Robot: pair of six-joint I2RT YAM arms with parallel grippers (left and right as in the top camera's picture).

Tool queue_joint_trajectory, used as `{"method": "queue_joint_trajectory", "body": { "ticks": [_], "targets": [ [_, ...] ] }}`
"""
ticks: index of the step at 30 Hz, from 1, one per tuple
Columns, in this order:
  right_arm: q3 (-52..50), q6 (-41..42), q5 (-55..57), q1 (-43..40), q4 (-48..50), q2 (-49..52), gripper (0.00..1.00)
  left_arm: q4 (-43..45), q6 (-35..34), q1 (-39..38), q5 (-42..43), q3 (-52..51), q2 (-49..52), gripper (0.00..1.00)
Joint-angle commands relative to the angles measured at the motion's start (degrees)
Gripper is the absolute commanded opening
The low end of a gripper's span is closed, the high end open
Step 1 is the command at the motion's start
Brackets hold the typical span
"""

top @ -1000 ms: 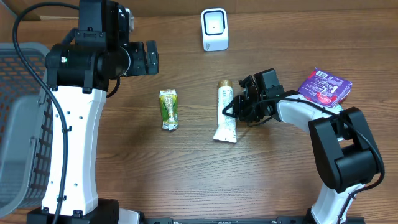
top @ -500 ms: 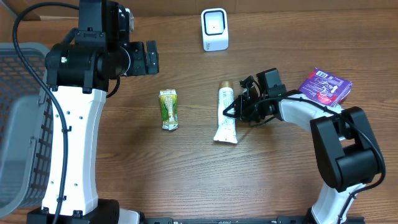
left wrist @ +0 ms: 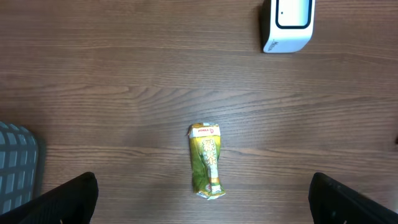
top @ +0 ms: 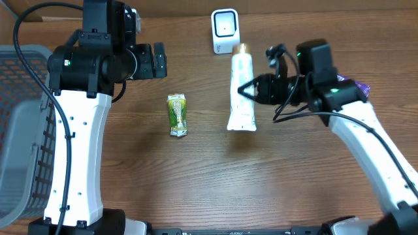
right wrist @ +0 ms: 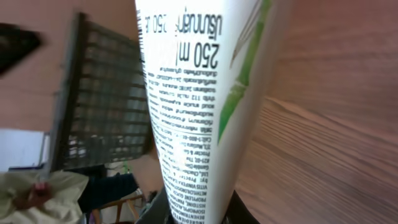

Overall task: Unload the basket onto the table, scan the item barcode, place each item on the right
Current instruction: 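Lift white tube and hold its barcode over the white scanner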

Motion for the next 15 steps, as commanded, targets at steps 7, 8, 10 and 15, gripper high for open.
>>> {"method": "queue_joint_trajectory", "body": {
  "ticks": [7,8,10,15],
  "targets": [
    [7.93,-0.44,-9.18,0.02,-1.51,-4.81,0.04,0.24,0.48,-0.11,-0.31,0.52,0.11,0.99],
    [7.96,-0.46,-8.9,0.0,-1.51,-5.03,0.04,0.24,0.48,-0.11,-0.28,0.52,0.11,1.0],
    [7.96,-0.44,-7.96,0.0,-1.55,-5.27,0.04,0.24,0.48,-0.11,-0.28,0.52,0.11,1.0],
    [7.96,-0.44,-4.66,0.31,-1.6,-5.27,0.04,0.22,0.48,-0.11,-0.31,0.52,0.11,1.0]
  ]
}}
